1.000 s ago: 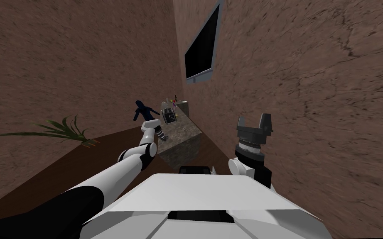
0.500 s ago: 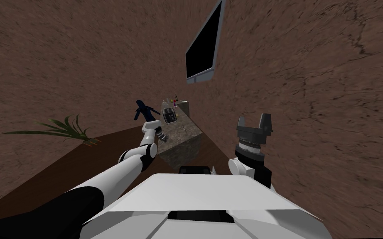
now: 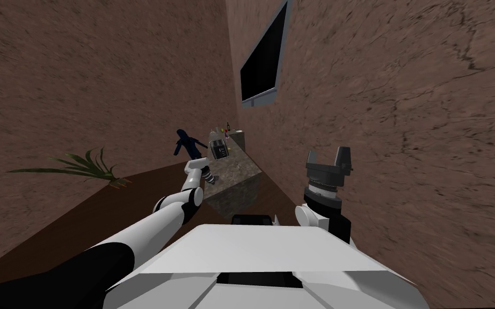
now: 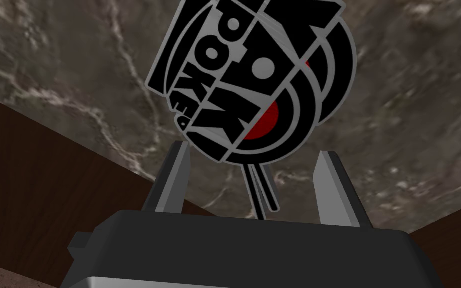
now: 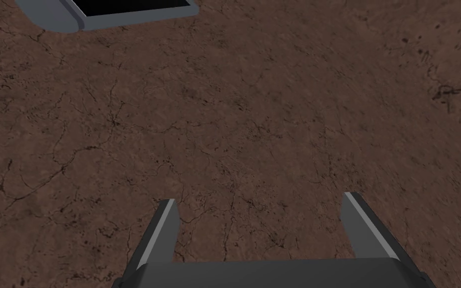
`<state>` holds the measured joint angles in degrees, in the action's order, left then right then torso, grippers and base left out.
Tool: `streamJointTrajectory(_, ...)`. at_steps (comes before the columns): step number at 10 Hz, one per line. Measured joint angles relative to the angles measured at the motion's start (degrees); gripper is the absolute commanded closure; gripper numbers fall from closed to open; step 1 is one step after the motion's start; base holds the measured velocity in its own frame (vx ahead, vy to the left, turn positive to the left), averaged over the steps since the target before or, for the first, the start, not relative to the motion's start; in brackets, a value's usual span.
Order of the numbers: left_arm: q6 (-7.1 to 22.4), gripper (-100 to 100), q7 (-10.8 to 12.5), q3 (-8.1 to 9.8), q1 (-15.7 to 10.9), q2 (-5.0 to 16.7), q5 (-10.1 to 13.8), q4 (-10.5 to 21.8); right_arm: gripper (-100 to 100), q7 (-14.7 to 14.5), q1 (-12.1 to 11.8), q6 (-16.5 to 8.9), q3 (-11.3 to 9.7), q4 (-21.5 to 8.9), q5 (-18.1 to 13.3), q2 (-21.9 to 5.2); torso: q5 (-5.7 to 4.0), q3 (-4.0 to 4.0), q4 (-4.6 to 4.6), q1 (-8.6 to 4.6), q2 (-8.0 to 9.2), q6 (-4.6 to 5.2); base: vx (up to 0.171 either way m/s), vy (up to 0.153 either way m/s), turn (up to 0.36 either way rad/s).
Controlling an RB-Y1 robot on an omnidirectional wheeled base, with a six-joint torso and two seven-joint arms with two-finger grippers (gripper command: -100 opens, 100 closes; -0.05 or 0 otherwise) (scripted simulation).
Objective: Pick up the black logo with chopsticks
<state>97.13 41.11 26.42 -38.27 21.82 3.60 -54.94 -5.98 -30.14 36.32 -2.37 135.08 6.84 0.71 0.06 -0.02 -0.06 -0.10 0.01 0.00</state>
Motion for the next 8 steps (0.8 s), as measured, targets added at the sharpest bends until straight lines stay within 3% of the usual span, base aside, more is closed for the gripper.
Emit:
streamJointTrajectory(3,0.12,100,-0.01,-0.01,0.02,-0.08,0.03,0.04,0,0.0,0.0,0.0,0.0,0.0,0.0,0.0,0.02,-0.09,-0.03,0.11,-0.15,0.0,0.0,0.0,0.0)
streamJointTrajectory(4,0.12,0,-0.01,-0.01,0.02,-0.08,0.03,0.04,0,0.0,0.0,0.0,0.0,0.0,0.0,0.0,0.02,-0.1,-0.04,0.11,-0.16,0.0,0.0,0.0,0.0)
streamJointTrajectory(5,0.12,100,-0.01,-0.01,0.02,-0.08,0.03,0.04,0,0.0,0.0,0.0,0.0,0.0,0.0,0.0,0.02,-0.1,-0.04,0.11,-0.16,0.0,0.004,0.004,-0.014)
streamJointTrajectory(7,1.92,100,0.36,0.06,-1.33,0.5,-0.05,-0.35,0,0.0,0.0,0.0,0.0,0.0,0.0,0.0,0.0,-0.09,-0.01,0.1,-0.18,0.02,0.005,0.005,-0.017)
streamJointTrajectory(8,2.17,0,0.4,0.07,-1.42,0.55,-0.05,-0.46,0,0.0,0.0,0.0,0.0,0.0,0.0,0.0,0.02,-0.1,-0.04,0.1,-0.17,0.01,0.0,0.0,0.0)
